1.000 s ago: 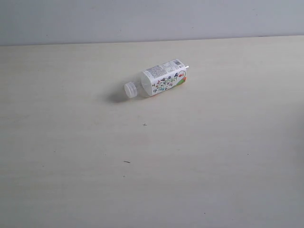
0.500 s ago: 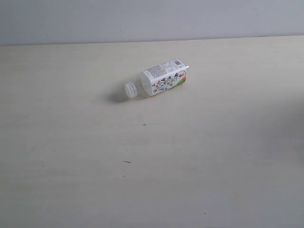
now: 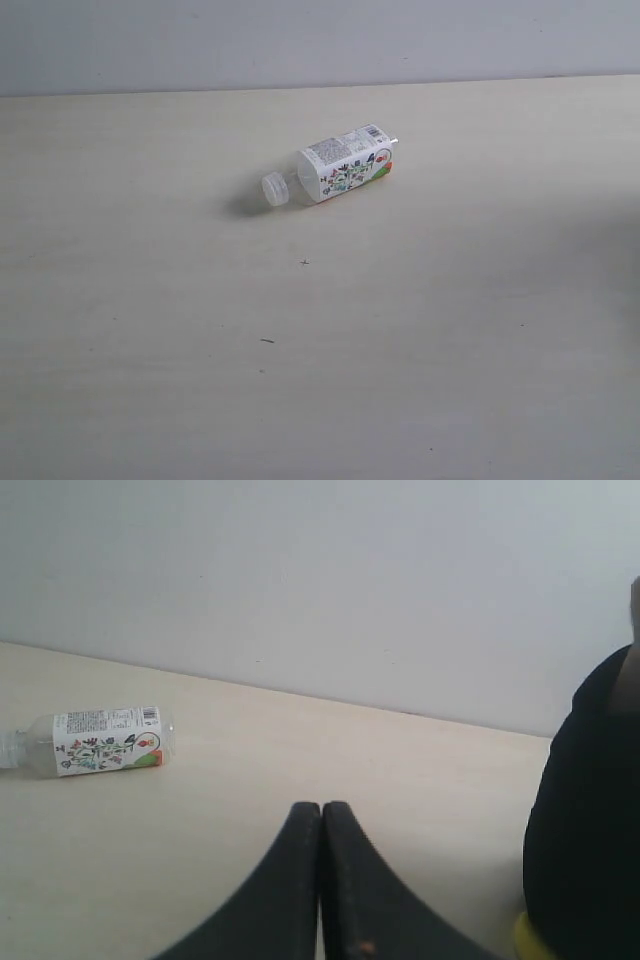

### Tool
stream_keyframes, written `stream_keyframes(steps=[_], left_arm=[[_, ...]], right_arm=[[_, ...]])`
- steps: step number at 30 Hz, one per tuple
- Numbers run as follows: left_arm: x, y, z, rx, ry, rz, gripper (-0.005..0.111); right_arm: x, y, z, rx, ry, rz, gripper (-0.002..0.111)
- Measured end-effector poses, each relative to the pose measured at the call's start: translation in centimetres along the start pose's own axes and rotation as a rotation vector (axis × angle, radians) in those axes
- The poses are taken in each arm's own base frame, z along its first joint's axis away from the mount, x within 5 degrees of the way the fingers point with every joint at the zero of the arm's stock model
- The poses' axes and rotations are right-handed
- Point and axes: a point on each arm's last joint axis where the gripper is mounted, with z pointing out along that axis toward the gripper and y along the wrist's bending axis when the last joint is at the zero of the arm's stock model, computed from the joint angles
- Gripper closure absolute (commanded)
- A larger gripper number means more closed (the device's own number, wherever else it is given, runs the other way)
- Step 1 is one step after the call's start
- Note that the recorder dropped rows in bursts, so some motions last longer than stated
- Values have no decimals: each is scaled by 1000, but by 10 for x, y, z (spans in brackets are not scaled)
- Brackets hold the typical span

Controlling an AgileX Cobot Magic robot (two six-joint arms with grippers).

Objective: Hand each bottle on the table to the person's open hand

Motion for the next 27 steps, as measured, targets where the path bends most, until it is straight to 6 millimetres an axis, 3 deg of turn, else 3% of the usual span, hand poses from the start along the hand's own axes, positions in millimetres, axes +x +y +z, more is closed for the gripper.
stream_keyframes(steps=[20,27], left_arm=[[0,0,0,0,0,0,107],[0,0,0,0,0,0,107]], right_arm=[[0,0,0,-1,-1,0,108],[-3,4,18,1,91,-37,108]])
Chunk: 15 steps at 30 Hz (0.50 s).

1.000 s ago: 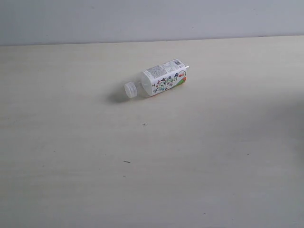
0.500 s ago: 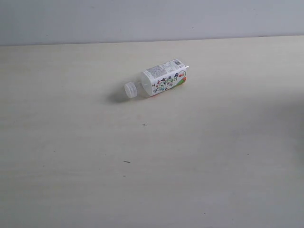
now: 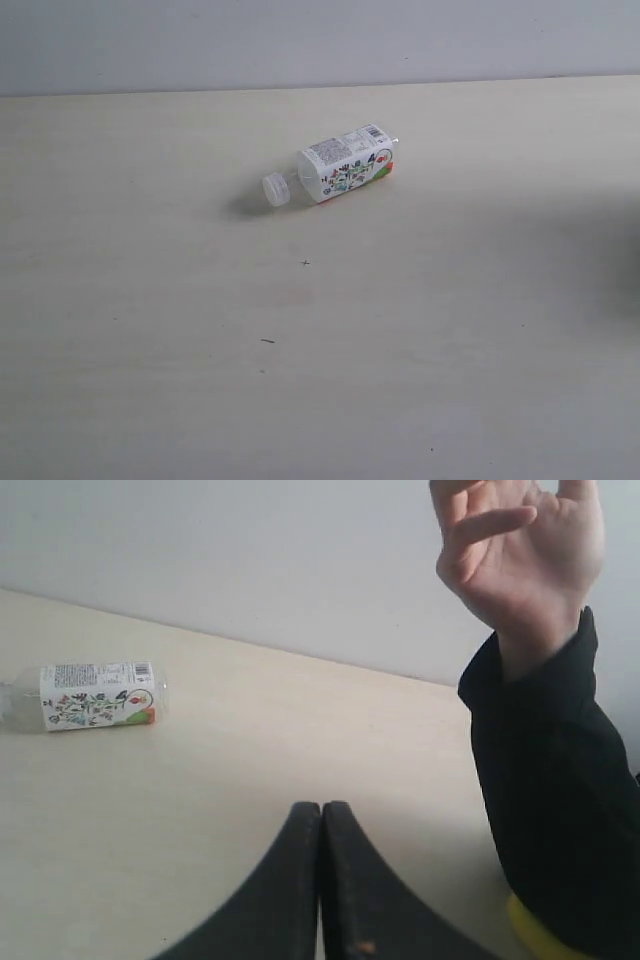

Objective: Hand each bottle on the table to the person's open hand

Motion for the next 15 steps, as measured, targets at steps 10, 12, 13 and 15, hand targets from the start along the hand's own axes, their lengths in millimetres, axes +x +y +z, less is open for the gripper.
stream_keyframes(steps=[10,12,13,15], left_arm=[[0,0,0,0,0,0,107],[0,0,0,0,0,0,107],[0,0,0,0,0,0,107],[0,0,0,0,0,0,107]], right_arm=[[8,11,13,-57,-182,9,108],[15,15,16,-77,-230,9,108],[18,17,18,-85,-246,9,108],[27,21,23,-98,-254,4,108]])
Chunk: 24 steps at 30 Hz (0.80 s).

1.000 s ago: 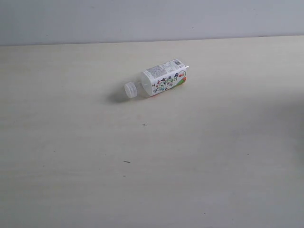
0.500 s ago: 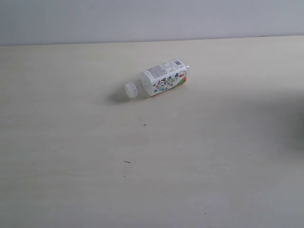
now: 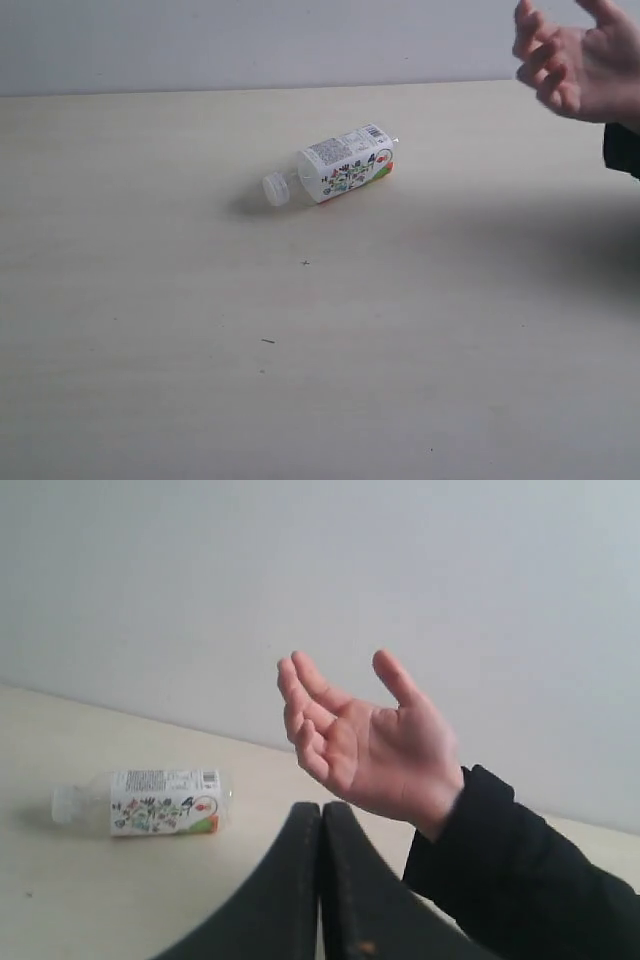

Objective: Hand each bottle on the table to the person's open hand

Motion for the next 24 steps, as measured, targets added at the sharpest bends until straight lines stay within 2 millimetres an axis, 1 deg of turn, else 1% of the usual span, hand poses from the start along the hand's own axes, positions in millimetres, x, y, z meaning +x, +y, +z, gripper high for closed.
stream_keyframes(steps=[7,9,13,24], left_arm=[[0,0,0,0,0,0,107],[0,0,0,0,0,0,107],[0,0,0,0,0,0,107],[0,0,0,0,0,0,107]], right_arm=[[52,10,16,-28,143,-27,108],[62,11,17,-27,184,-30,108],[68,11,17,-19,227,-31,108],[68,11,17,-18,231,-31,108]])
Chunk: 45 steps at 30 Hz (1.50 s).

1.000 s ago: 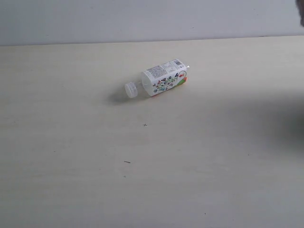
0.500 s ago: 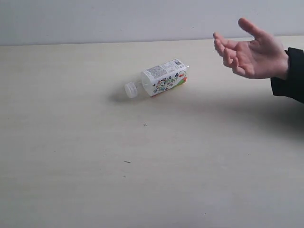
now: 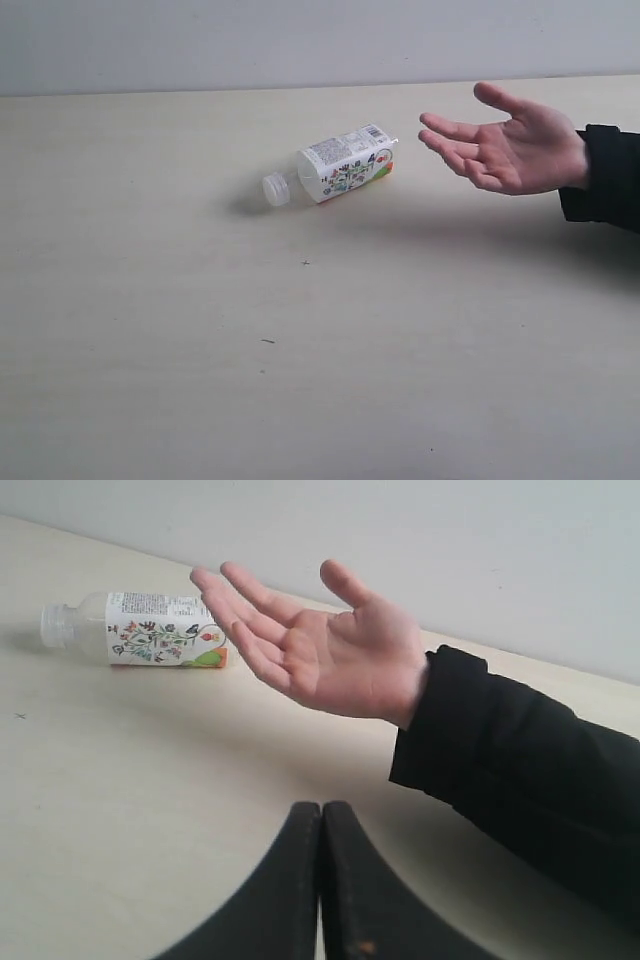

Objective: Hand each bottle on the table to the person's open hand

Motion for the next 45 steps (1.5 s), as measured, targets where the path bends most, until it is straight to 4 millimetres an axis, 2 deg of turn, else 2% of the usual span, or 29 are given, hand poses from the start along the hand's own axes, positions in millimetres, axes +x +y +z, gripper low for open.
stream_keyframes(steps=[30,32,33,35,37,43,45], left_arm=[[0,0,0,-1,0,16,107],[-4,-1,0,12,-47,-72,107],[-10,-2,-1,41,-101,-326,107],[-15,-2,-1,72,-151,-564,107],[-20,-2,-2,94,-208,-637,107],[-47,1,-13,179,-519,-688,107],[-56,4,-12,162,-563,-721,107]], right_arm=[[0,0,0,1,0,-2,108],[0,0,0,1,0,-2,108],[0,0,0,1,0,-2,108],[0,0,0,1,0,-2,108],[0,0,0,1,0,-2,108],[0,0,0,1,0,-2,108],[0,0,0,1,0,-2,108]])
